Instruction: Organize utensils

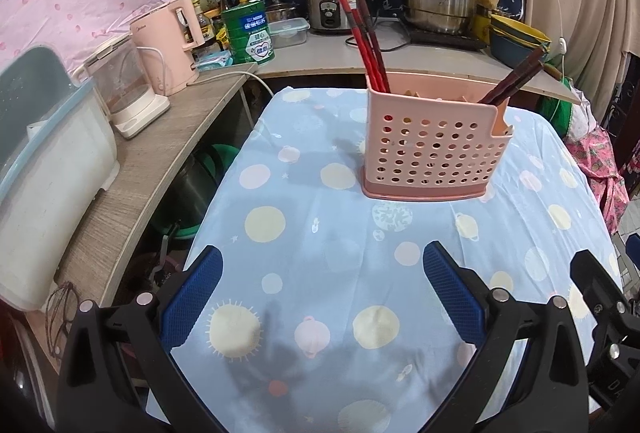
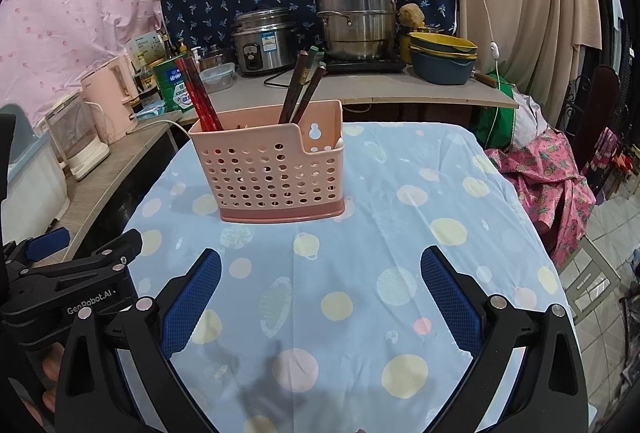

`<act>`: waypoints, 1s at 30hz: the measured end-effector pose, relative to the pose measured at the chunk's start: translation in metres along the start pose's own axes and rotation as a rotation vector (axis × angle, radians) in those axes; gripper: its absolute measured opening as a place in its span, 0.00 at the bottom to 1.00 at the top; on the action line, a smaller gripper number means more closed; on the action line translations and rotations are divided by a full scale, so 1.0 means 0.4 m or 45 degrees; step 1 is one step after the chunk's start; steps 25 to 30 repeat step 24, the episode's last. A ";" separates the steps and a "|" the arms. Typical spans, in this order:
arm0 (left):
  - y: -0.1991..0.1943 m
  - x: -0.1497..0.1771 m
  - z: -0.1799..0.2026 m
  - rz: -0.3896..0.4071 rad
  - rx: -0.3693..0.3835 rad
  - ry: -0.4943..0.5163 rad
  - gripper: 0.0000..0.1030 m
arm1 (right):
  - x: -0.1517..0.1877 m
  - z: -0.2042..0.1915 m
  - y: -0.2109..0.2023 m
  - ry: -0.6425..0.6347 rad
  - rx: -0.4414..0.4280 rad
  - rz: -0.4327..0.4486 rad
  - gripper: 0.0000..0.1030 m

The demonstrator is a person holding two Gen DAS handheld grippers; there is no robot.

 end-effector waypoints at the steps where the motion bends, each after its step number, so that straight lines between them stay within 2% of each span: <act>1: 0.002 0.000 -0.001 -0.003 0.001 -0.003 0.93 | -0.001 0.003 0.001 0.002 0.002 -0.003 0.94; 19: 0.020 0.002 -0.012 -0.013 -0.029 -0.030 0.93 | 0.000 0.024 0.017 0.021 0.019 -0.031 0.94; 30: 0.025 0.003 -0.016 -0.014 -0.005 -0.028 0.93 | 0.001 0.026 0.018 0.026 0.022 -0.036 0.94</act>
Point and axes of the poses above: each gripper's, at about its wrist camera, not at the fingertips, and y roughly the way its jaws point, z to its right, x to its underside, the point moved 2 cm from there along y, roughly the way its jaws point, and after that the axes turned 10 degrees about -y, right-handed, at the moved point
